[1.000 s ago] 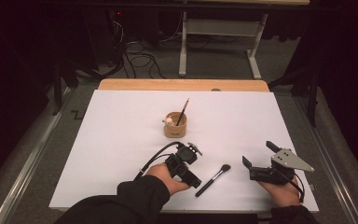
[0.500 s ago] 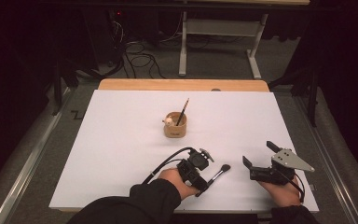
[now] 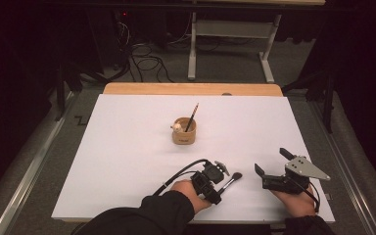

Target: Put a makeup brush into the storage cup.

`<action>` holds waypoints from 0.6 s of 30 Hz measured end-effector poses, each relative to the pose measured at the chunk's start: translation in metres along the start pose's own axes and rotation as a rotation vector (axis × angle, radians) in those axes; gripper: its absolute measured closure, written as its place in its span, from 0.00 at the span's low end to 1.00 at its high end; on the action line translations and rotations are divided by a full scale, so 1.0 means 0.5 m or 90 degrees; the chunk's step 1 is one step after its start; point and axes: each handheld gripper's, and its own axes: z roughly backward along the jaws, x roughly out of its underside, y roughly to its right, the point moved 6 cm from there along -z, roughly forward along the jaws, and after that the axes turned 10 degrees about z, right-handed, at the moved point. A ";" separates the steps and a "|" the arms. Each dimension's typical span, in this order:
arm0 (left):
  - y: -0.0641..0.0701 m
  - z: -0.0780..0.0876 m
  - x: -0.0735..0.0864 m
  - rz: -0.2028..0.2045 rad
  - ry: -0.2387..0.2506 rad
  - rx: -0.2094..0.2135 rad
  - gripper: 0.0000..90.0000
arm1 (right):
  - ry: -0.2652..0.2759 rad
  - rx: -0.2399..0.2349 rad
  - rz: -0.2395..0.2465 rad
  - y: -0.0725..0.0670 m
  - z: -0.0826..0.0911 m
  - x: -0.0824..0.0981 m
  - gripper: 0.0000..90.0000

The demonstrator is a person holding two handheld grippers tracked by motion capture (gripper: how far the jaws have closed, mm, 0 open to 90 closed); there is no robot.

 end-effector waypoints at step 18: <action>0.001 -0.007 0.006 -0.013 -0.010 -0.017 0.76 | 0.003 0.001 0.001 0.001 0.002 -0.001 0.01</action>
